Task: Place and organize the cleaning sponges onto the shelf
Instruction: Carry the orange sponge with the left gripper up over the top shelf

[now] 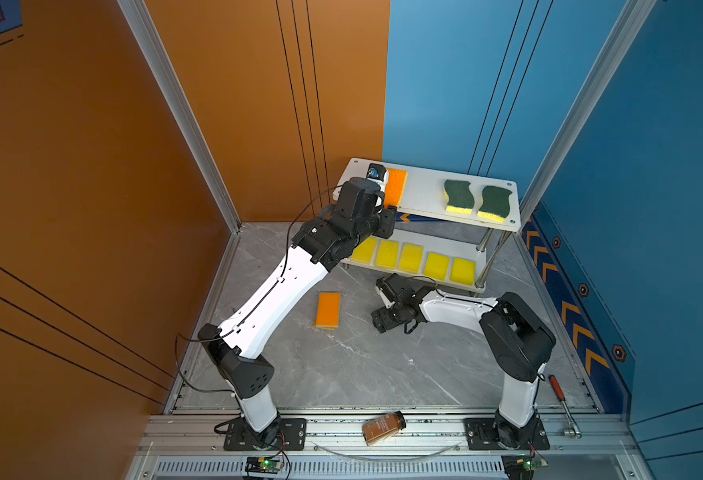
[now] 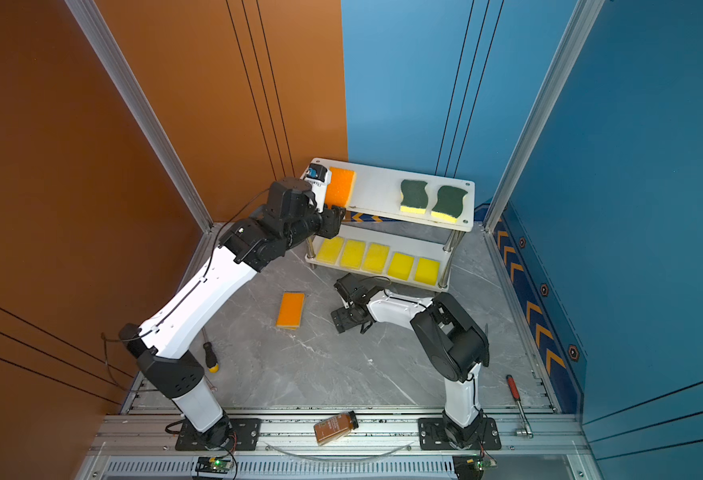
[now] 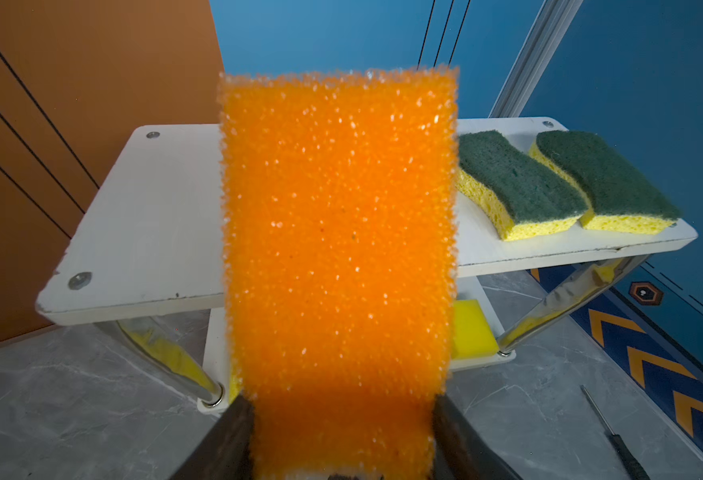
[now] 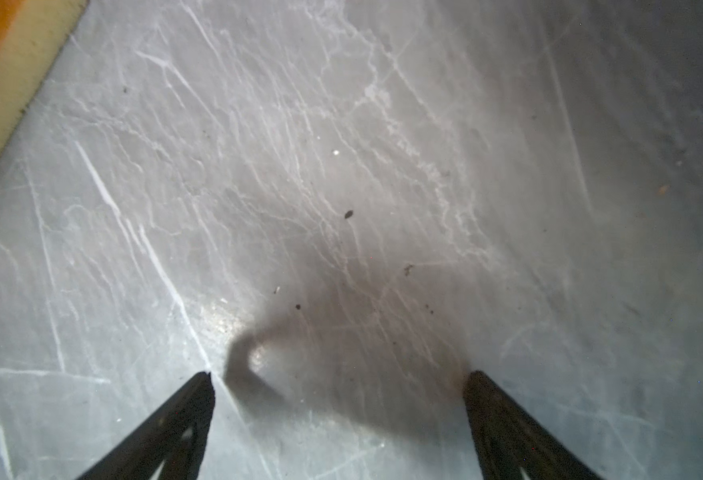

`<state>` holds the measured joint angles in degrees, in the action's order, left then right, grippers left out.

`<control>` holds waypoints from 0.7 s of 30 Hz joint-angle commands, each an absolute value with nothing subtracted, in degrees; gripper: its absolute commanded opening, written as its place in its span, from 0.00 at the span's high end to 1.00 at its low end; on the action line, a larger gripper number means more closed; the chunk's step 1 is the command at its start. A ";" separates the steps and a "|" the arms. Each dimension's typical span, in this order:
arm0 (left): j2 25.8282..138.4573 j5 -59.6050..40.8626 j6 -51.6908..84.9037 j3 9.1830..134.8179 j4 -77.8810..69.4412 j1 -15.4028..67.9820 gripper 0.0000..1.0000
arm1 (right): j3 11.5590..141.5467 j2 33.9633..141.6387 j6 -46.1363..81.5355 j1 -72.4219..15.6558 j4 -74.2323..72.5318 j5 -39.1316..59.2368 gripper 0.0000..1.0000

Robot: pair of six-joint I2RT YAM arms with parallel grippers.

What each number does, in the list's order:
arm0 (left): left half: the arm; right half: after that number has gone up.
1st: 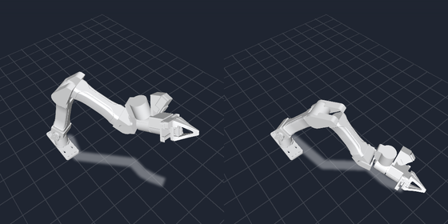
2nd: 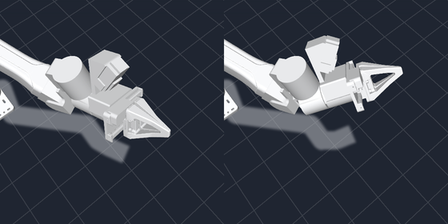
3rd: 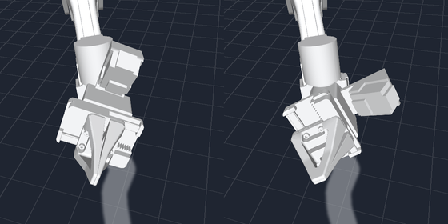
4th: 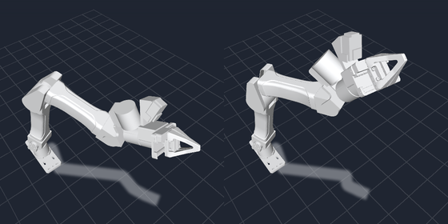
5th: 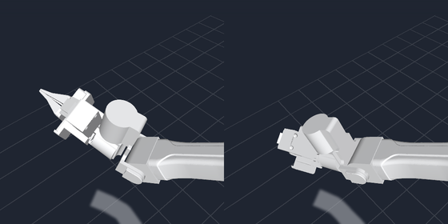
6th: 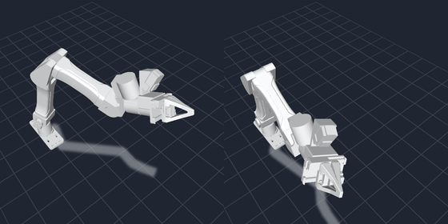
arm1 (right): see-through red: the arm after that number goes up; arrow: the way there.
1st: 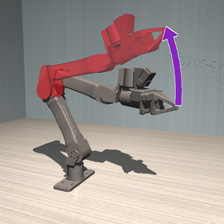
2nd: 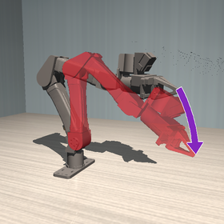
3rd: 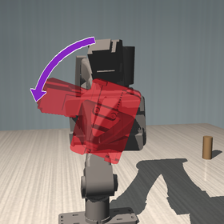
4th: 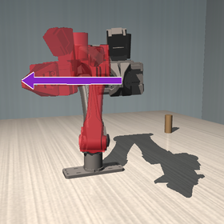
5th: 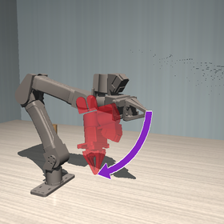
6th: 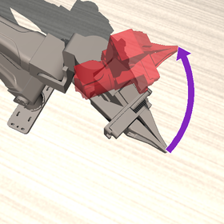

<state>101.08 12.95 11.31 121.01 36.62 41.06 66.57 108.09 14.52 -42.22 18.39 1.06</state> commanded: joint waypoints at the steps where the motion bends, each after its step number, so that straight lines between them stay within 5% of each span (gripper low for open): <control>1: 104.04 11.83 9.63 125.92 36.91 42.01 0.43 | 63.80 107.85 14.85 -42.81 19.72 1.82 0.07; 21: 120.24 16.95 8.70 144.88 36.91 46.57 0.43 | 58.25 106.61 13.99 -42.71 14.64 5.67 0.07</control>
